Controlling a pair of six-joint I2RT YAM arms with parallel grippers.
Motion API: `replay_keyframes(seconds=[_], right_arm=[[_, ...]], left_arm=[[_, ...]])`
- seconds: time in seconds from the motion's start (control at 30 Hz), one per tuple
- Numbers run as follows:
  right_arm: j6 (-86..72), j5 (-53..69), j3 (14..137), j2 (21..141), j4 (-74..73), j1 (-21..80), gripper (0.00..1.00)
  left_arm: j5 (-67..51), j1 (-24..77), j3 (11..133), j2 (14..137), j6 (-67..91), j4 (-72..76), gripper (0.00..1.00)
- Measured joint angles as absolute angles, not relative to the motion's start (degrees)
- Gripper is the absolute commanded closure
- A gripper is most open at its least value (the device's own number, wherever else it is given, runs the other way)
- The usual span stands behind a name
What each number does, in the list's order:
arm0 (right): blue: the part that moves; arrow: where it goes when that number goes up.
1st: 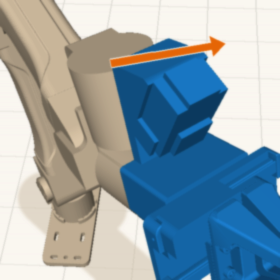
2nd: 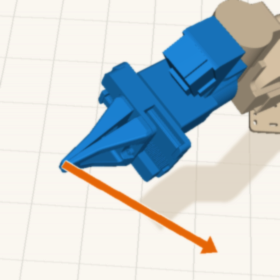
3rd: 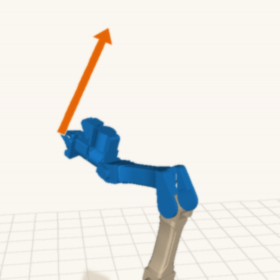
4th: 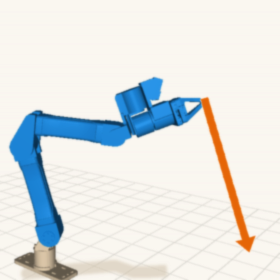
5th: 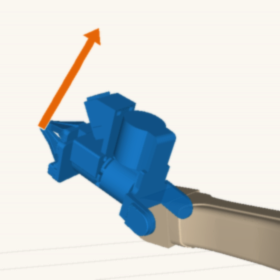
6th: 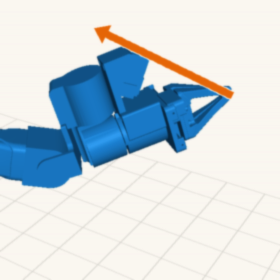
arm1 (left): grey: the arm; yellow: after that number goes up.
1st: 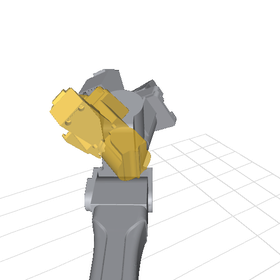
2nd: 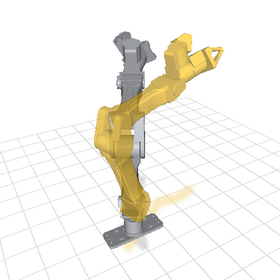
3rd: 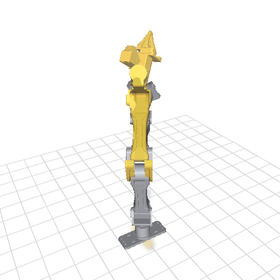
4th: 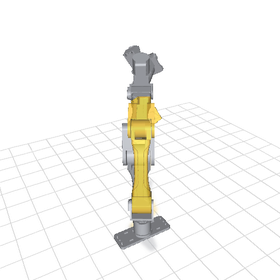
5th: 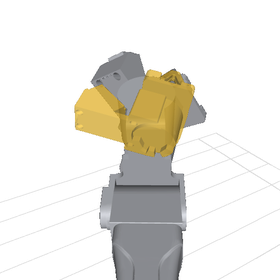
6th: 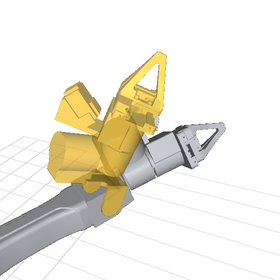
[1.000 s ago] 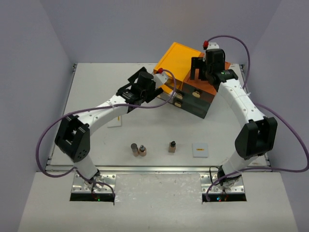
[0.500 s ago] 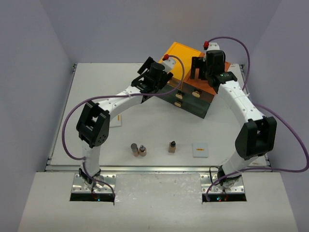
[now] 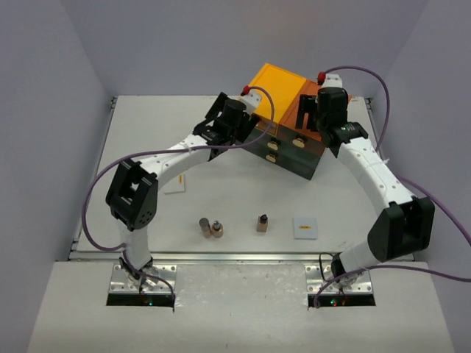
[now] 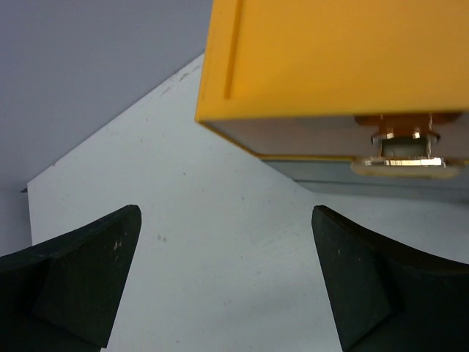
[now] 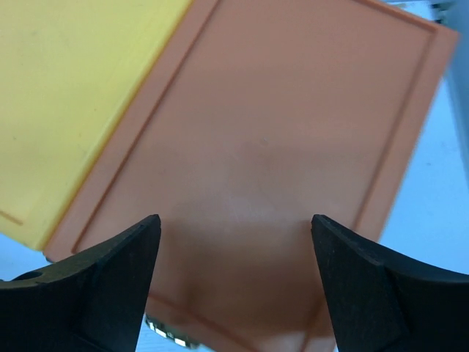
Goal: Organize the makeup
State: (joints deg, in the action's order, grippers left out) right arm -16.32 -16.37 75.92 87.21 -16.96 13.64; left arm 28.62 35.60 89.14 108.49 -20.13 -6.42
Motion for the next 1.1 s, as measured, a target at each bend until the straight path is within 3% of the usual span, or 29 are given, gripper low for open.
replay_keyframes(seconds=[0.23,0.4,0.67,0.83,1.1], right_arm=[[-18.02,-37.72,69.28,74.48,-14.91,29.81,0.17],[-24.99,-47.49,63.96,74.03,-12.91,41.21,0.15],[-39.04,-49.59,65.83,89.84,-15.73,43.76,0.13],[-43.7,-49.32,71.72,98.07,-17.32,43.63,0.15],[-52.11,-54.35,74.64,103.1,-19.03,43.2,0.18]], left_arm=[[22.89,35.47,75.65,88.99,-18.49,-12.76,0.0],[18.34,31.07,64.66,72.98,-19.42,-14.43,0.0],[14.32,16.98,48.65,62.58,-21.03,-18.0,0.0],[13.64,16.32,40.8,57.56,-21.35,-18.29,0.0],[11.12,16.14,40.34,56.73,-20.56,-15.98,0.0]])
